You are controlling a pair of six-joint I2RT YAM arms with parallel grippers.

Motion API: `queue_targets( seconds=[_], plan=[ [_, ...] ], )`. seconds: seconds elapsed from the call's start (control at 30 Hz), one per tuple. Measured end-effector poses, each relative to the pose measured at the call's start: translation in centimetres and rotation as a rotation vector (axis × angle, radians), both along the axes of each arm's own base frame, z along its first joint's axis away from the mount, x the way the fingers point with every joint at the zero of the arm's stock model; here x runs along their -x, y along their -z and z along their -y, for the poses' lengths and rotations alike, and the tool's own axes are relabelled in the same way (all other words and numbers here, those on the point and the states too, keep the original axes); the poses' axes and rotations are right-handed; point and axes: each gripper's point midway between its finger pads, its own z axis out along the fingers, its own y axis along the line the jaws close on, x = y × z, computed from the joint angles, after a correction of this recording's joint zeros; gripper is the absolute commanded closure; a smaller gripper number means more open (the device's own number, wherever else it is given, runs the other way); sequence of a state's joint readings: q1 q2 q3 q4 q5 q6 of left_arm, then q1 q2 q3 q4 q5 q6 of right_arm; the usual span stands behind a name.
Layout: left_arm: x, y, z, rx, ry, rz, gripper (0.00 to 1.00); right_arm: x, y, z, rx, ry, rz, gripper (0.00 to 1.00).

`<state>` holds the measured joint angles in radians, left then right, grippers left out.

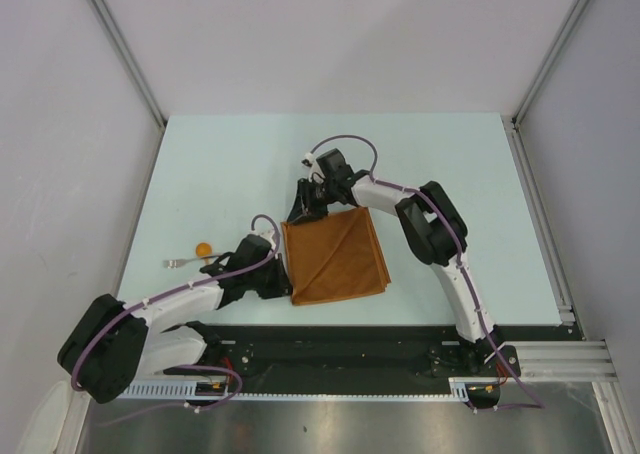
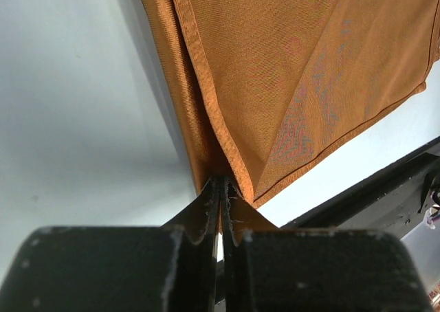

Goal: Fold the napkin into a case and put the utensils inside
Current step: Fold the top corner of the square-folded napkin at the center of the board, then smooth out the upper triangle-folded napkin at the center of the board.

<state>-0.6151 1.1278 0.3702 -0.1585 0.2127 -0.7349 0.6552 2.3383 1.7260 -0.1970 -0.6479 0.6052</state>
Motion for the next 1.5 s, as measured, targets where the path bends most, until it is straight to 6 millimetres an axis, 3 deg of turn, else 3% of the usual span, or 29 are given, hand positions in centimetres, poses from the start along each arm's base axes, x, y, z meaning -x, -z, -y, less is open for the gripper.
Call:
queue_targets(
  seconds=[0.17,0.23,0.33,0.43,0.5,0.57,0.63,0.7,0.83,0.93,1.0,1.17,1.3,1.5],
  plan=[
    [0.1,0.1,-0.1,-0.012,-0.001,0.003,0.81,-0.3,-0.3,0.1,-0.001,-0.001,0.001,0.38],
    [0.1,-0.1,-0.4,-0.019,-0.008,0.012,0.70,-0.3,-0.7,0.8,0.008,0.007,0.002,0.36],
    [0.1,-0.7,-0.9,-0.031,-0.028,0.026,0.50,-0.4,-2.2,3.0,0.033,0.035,0.014,0.32],
    [-0.3,-1.8,-1.4,-0.048,-0.059,0.045,0.39,-0.8,-5.1,6.3,0.043,0.088,0.058,0.32],
    [-1.0,-3.1,-1.8,-0.062,-0.087,0.072,0.39,-0.9,-7.4,9.0,0.040,0.132,0.090,0.32],
    [-2.4,-4.7,-1.9,-0.076,-0.120,0.111,0.40,-1.0,-8.8,11.4,0.044,0.176,0.121,0.39],
    [-4.4,-6.5,-2.0,-0.092,-0.148,0.163,0.43,-1.3,-9.1,13.6,0.058,0.223,0.138,0.42],
    [-6.8,-8.2,-1.8,-0.109,-0.164,0.204,0.46,-1.4,-8.5,15.0,0.073,0.255,0.129,0.48],
    [-14.2,-9.6,-0.4,-0.179,-0.160,0.240,0.51,-0.8,-5.1,17.2,0.123,0.294,0.065,0.57],
    [-18.8,-8.6,0.5,-0.240,-0.131,0.235,0.55,-0.6,-3.9,17.9,0.142,0.301,0.041,0.66],
    [-20.6,-7.2,0.5,-0.279,-0.110,0.218,0.58,-0.9,-3.7,18.2,0.138,0.310,0.047,0.69],
    [-21.4,-4.2,-1.0,-0.360,-0.069,0.152,0.53,-1.4,-3.8,18.1,0.117,0.310,0.067,0.72],
    [-21.6,-3.9,-1.4,-0.383,-0.050,0.141,0.53,-1.7,-3.5,18.0,0.109,0.308,0.070,0.75],
    [-21.4,-3.7,-1.5,-0.383,-0.037,0.129,0.63,-1.5,-2.5,18.2,0.117,0.308,0.053,0.78]
  ],
)
